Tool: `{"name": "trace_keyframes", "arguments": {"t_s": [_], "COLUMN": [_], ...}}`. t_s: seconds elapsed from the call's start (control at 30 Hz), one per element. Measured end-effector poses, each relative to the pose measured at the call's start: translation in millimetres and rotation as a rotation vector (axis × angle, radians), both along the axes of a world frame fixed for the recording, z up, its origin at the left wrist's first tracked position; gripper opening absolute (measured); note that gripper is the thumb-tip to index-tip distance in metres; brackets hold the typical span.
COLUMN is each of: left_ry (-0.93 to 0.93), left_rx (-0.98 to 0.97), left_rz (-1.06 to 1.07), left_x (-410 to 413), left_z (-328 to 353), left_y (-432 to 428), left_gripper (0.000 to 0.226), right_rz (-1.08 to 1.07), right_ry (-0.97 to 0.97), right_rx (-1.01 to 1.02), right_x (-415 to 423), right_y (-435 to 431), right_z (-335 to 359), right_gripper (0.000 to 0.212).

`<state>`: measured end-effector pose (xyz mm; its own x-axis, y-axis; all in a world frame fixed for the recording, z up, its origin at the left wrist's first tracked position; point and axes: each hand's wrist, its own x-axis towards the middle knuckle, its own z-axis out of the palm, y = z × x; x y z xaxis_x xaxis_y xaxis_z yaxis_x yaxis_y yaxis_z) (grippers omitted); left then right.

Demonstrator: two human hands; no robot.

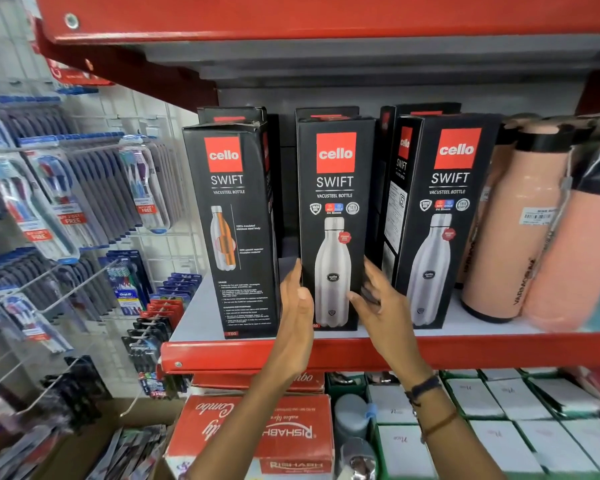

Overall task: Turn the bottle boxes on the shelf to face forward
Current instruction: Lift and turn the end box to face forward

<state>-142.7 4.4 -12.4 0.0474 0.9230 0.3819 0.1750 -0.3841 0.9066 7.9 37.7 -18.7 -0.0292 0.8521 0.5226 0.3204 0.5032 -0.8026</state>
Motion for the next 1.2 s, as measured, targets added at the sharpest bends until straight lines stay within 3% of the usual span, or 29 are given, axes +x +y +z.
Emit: {"name": "trace_keyframes", "arguments": {"t_s": [0.13, 0.23, 0.37, 0.47, 0.57, 0.67, 0.77, 0.93, 1.0, 1.1, 1.2], "left_ry": [-0.007, -0.098, -0.203, -0.255, -0.232, -0.248, -0.223, -0.222, -0.219, -0.181, -0.216], "left_rx": [0.032, 0.214, 0.432, 0.349, 0.17, 0.067, 0.062, 0.075, 0.081, 0.092, 0.031], "left_rz": [0.045, 0.09, 0.255, 0.394, 0.389, 0.273, 0.181, 0.08, 0.072, 0.19, 0.172], "left_x": [-1.8, -12.2, -40.2, -65.5, -83.2, -90.3, -98.6, -115.1, -121.7, -130.0, -133.4], "left_z": [-2.0, -1.1, 3.4, 0.4, -4.5, -1.1, 7.9, 22.8, 25.5, 34.0, 42.0], "left_y": [-6.6, -21.5, -27.3, -17.4, -6.5, -9.1, -13.9, -26.1, -26.7, -18.1, -11.9], "left_gripper": [0.082, 0.075, 0.072, 0.079, 0.088, 0.072, 0.087, 0.099, 0.101, 0.094, 0.067], "right_rz": [-0.127, -0.233, -0.116, 0.049, 0.123, 0.08, 0.038, -0.038, -0.06, 0.043, 0.115], "right_ry": [0.022, 0.151, 0.197, 0.154, 0.146, 0.147, 0.15, 0.085, 0.122, 0.216, 0.162], "right_rx": [0.077, 0.233, 0.292, 0.163, -0.002, -0.09, -0.08, -0.005, 0.014, -0.007, -0.039], "right_x": [-10.2, -28.2, -62.3, -97.0, -128.1, -148.7, -155.9, -161.2, -160.2, -158.1, -157.8], "right_y": [-11.2, -30.4, -50.6, -52.7, -48.0, -41.8, -35.6, -29.1, -23.8, -15.8, -9.1], "right_z": [-2.1, -6.9, -5.9, -2.5, -2.5, -1.7, 1.5, 16.5, 24.1, 26.8, 23.8], "right_gripper": [0.058, 0.048, 0.043, 0.05, 0.059, 0.062, 0.064, 0.107, 0.114, 0.107, 0.101]}}
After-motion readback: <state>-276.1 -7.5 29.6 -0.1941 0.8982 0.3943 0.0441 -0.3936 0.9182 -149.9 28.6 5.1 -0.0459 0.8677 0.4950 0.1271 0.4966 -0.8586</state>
